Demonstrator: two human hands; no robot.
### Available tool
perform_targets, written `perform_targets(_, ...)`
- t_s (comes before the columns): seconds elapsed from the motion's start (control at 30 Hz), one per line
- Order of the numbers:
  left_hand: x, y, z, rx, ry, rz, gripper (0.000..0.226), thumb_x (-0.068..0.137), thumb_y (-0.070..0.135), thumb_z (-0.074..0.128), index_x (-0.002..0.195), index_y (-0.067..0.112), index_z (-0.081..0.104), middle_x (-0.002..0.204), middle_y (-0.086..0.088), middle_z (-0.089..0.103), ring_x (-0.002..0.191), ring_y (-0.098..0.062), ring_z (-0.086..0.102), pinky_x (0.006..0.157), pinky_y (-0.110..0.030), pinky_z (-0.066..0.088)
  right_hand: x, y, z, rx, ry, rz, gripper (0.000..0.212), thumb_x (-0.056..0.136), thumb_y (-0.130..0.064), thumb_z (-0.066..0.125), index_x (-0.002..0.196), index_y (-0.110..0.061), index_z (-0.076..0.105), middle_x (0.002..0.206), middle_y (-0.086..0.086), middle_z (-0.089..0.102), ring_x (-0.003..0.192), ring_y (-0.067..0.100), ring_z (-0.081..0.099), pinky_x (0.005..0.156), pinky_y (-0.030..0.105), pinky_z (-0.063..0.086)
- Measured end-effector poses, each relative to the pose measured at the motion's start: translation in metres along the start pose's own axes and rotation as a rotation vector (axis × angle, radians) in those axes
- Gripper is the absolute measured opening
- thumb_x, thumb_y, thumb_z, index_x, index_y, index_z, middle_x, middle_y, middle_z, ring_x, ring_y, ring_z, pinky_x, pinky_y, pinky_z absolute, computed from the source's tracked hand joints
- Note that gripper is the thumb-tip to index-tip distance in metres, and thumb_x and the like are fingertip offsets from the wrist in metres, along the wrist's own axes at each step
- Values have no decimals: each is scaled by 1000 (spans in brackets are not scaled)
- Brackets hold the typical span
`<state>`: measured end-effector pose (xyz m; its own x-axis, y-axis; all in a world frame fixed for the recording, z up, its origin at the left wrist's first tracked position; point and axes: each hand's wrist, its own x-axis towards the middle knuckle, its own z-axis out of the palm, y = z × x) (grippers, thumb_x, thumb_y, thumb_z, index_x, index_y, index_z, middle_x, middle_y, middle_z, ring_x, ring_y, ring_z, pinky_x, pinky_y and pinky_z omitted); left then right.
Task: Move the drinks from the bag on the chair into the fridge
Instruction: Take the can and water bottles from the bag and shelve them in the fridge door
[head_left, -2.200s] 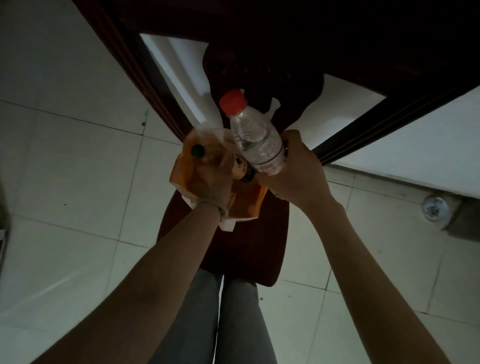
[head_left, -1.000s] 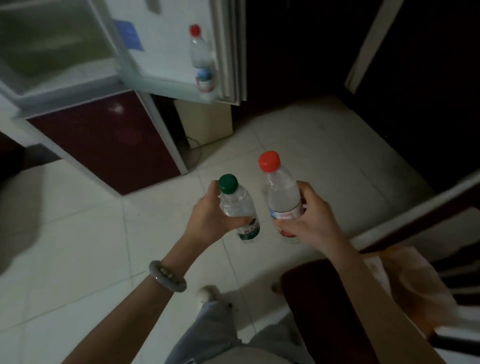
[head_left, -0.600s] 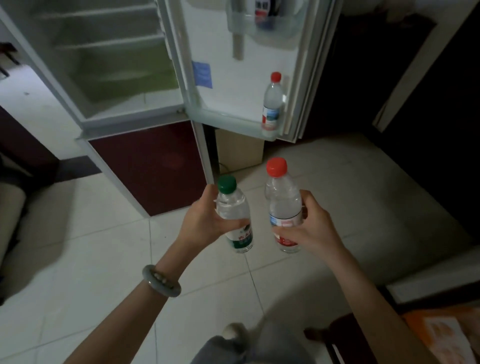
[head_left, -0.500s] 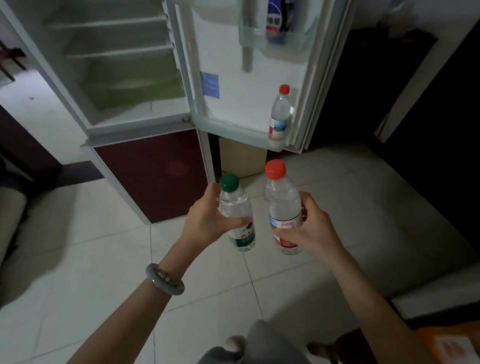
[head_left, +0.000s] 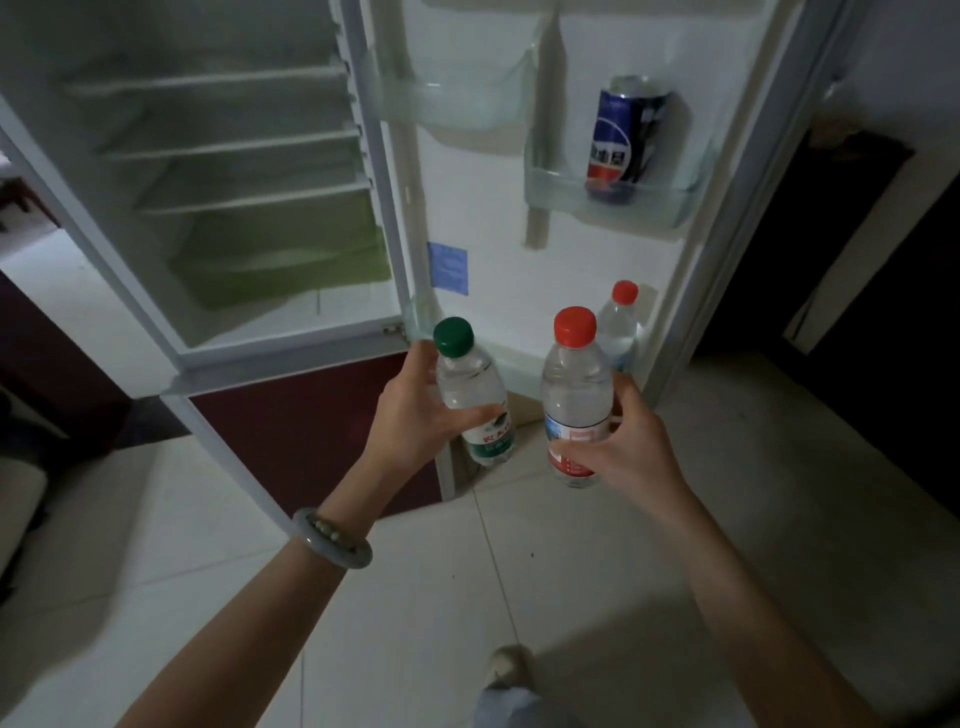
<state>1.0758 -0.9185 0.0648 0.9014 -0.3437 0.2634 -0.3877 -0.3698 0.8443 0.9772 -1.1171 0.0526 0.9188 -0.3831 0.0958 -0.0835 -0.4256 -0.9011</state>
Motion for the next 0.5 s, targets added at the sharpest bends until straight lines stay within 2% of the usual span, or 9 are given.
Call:
perform_targets(0.1,52,-9,5,-1,-2,31,69,58,32,86,113,22,47,107,14,60,100,-6,59,82,-28,52,50,-1,4,16,20,-25,71,57,-11,86,111,-30,44,93,-24,54,83,-9,53,66,10,41)
perform_targets(0.2,96,-15,14,-14,-1,49,67,59,30,86,112,28,46,105,23,56,98,4,55,79,-15,47,91,2,7,12,49,-33,72,57,-13,86,114,-27,43,93,-22,54,81,-9,54,61,6,41)
perform_targets(0.3,129,-21,24,-41,-27,39,66,59,28,86,112,29,47,104,26,55,97,6,54,73,-7,45,123,4,13,0,89,-46,75,56,-15,86,118,-23,44,96,-14,55,84,1,54,64,10,40)
perform_targets(0.4,156,-33,38,-74,-56,48,67,58,23,87,114,18,50,106,18,57,101,-3,56,74,-6,46,147,9,23,29,149,-40,71,59,-12,85,117,-21,44,91,-20,52,79,-7,51,59,0,38)
perform_targets(0.47,172,-41,46,-83,-61,63,68,58,19,87,115,11,50,107,9,58,101,-10,57,74,-8,47,162,14,32,25,204,-25,71,61,-11,84,119,-18,45,92,-14,55,81,-1,53,61,1,38)
perform_targets(0.5,179,-44,50,-84,-74,65,68,59,19,87,115,11,50,108,8,57,102,-11,56,74,-9,48,169,17,38,21,227,-11,71,61,-12,84,121,-17,45,96,-10,56,86,6,54,66,6,39)
